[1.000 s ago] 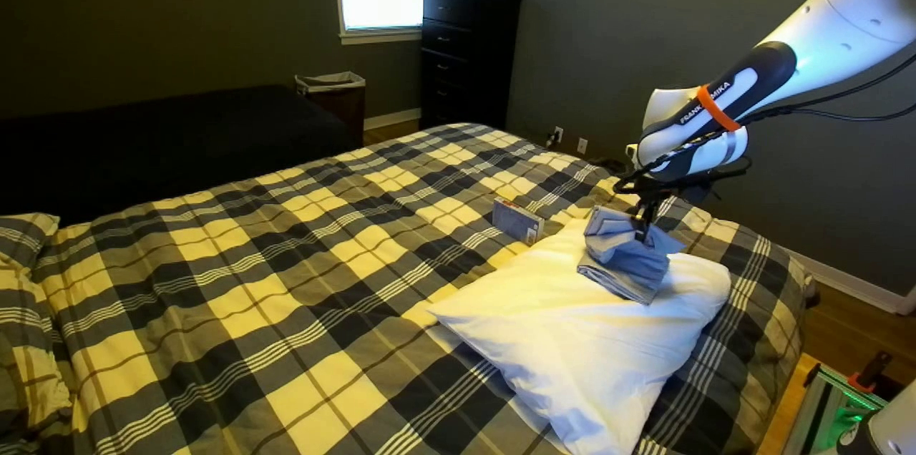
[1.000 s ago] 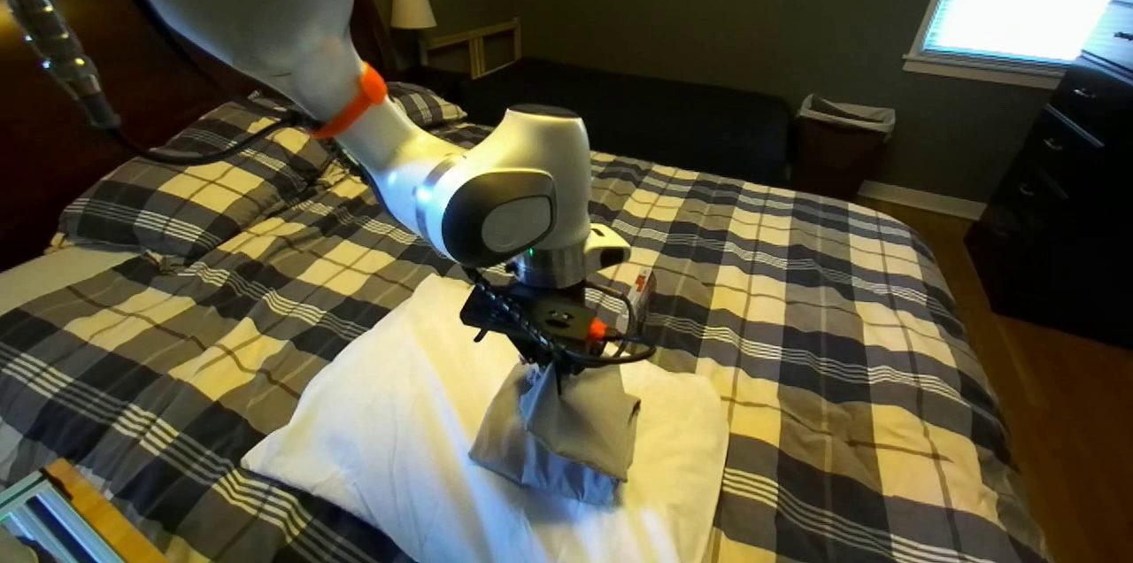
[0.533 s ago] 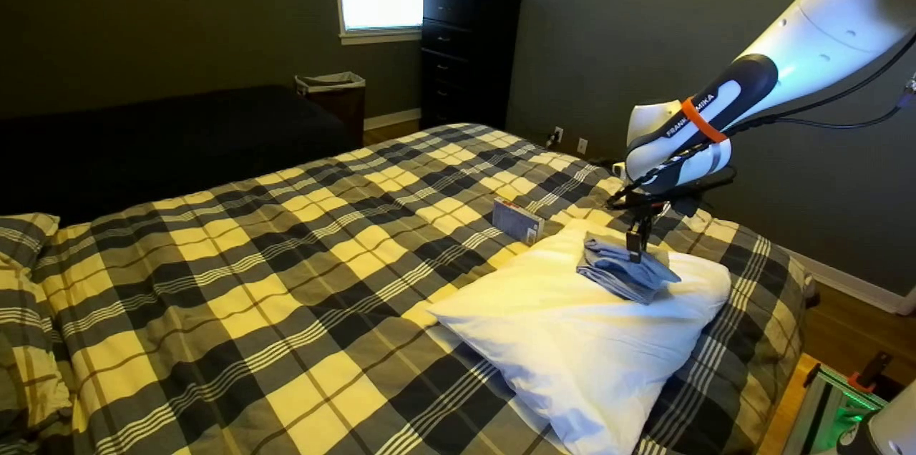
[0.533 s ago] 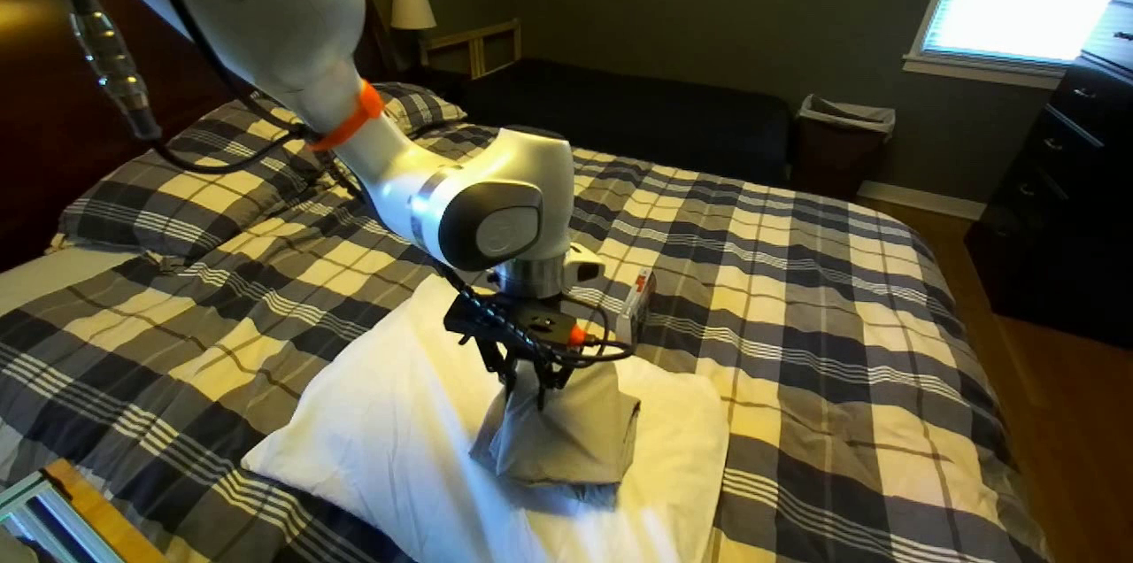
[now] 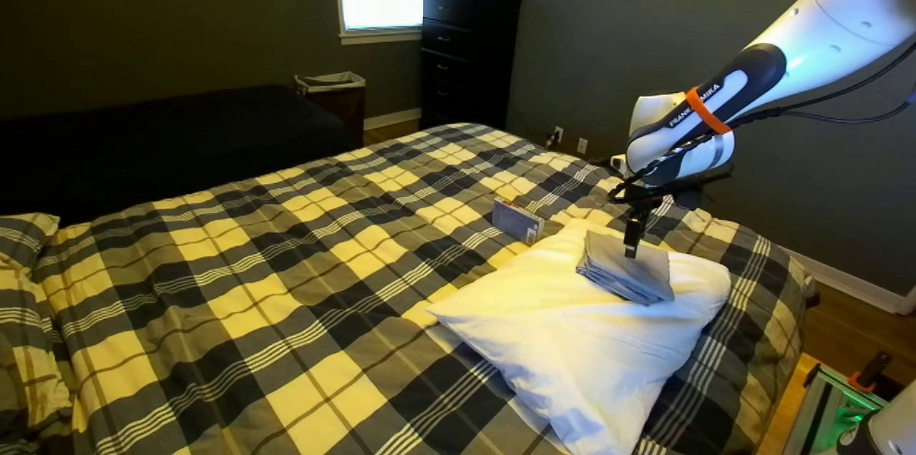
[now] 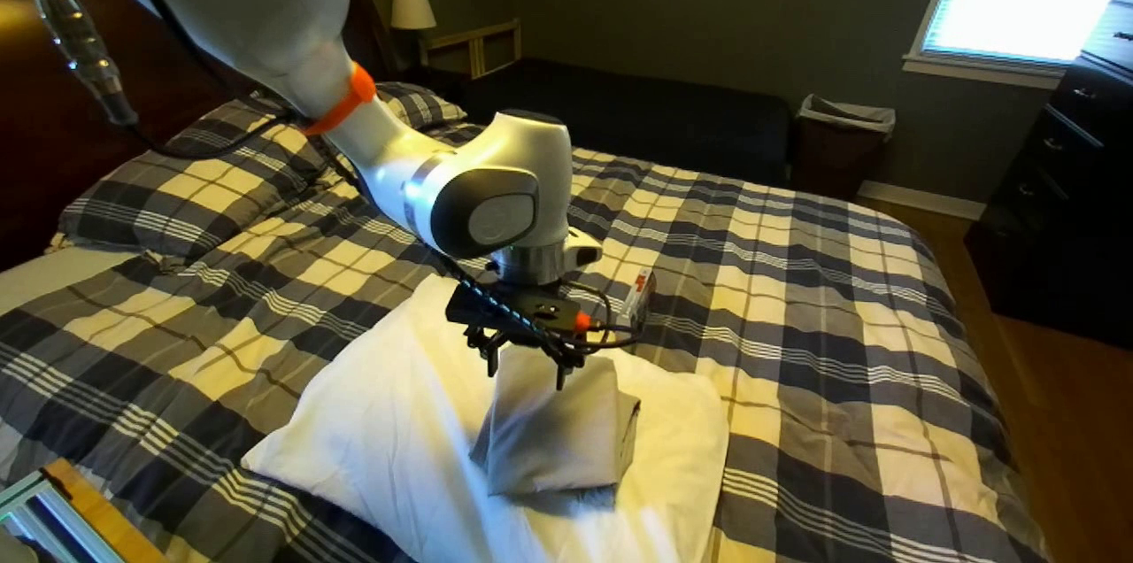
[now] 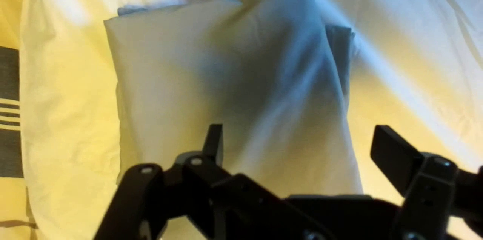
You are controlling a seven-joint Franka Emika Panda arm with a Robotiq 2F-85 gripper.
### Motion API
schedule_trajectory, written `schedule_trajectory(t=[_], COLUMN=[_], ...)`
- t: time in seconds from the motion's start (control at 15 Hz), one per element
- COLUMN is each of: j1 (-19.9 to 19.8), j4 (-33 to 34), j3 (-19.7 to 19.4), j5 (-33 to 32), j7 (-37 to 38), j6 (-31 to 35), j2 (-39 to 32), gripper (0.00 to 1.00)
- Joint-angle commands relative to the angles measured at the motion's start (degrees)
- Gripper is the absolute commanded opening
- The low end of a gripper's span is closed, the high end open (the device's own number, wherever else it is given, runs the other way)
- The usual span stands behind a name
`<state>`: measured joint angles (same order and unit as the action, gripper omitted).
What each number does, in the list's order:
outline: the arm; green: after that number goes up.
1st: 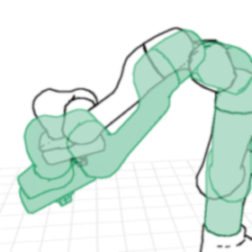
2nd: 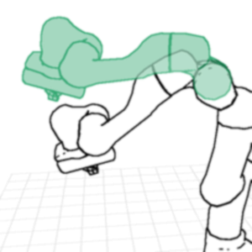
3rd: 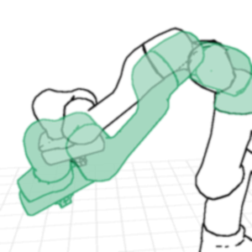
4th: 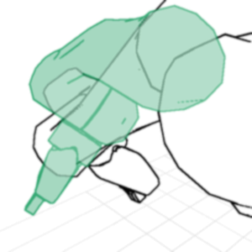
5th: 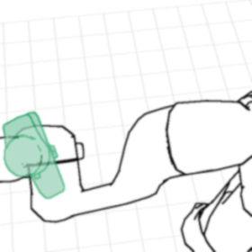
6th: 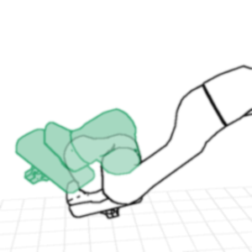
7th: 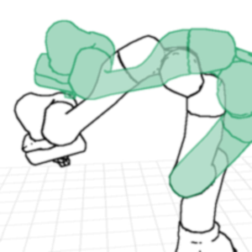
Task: Put the grey beddings on the pillow and take the book off the pillow
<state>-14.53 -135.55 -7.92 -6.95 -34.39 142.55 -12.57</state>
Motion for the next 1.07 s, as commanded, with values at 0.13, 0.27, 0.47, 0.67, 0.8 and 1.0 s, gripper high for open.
schedule_trajectory(t=[0.13, 0.27, 0.47, 0.67, 0.8, 1.0], j1=[-0.5, -0.8, -2.0, -3.7, -3.9, -4.2], j4=[-1.0, -1.5, -3.4, -5.6, -6.5, -7.2], j3=[-0.3, -0.3, 0.3, 0.9, -0.1, -1.5], j5=[-0.3, -0.1, 1.9, 7.2, 9.8, 15.5], j7=[-2.0, -2.4, -4.7, -9.6, -12.3, -18.0], j6=[6.8, 9.8, 12.7, 12.5, 11.1, 9.3], j2=[0.5, 1.0, 3.3, 6.8, 9.3, 13.3], gripper=[1.00, 1.00, 1.00, 1.00, 1.00, 1.00])
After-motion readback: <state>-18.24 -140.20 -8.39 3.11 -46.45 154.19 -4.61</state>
